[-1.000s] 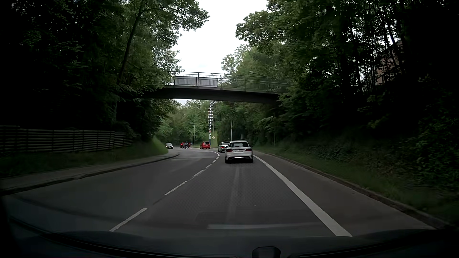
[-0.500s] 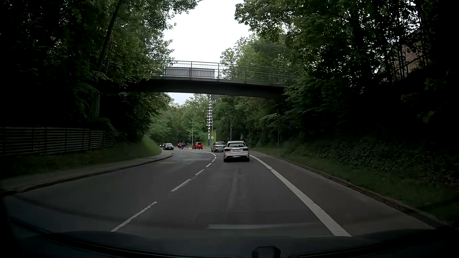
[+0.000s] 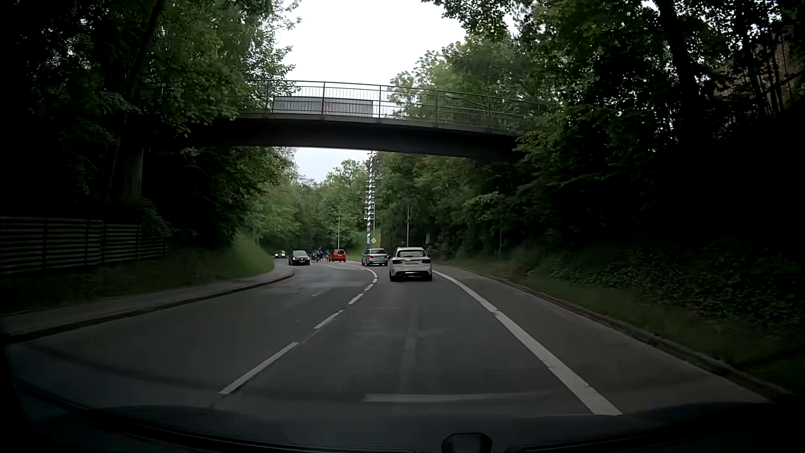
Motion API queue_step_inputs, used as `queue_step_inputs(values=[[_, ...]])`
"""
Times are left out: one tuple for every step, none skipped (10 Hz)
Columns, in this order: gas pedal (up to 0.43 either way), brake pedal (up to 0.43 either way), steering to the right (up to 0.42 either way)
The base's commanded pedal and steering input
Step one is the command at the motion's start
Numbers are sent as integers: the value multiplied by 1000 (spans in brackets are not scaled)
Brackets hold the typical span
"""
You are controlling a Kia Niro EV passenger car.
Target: Follow the waypoints while adhering to traffic rules and regulations
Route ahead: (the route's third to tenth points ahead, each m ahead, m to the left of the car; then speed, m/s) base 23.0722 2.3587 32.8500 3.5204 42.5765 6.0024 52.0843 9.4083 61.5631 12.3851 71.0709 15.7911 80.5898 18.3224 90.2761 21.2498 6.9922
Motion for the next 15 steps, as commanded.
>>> queue_step_inputs(values=[[0,122,-7],[0,104,-7],[0,98,-7],[0,104,-7],[0,110,-6],[0,110,-6],[0,110,-6],[0,110,-6],[0,104,-11],[0,104,-11],[0,104,-11],[0,104,-11],[0,104,-12],[0,104,-13],[0,104,-13]])
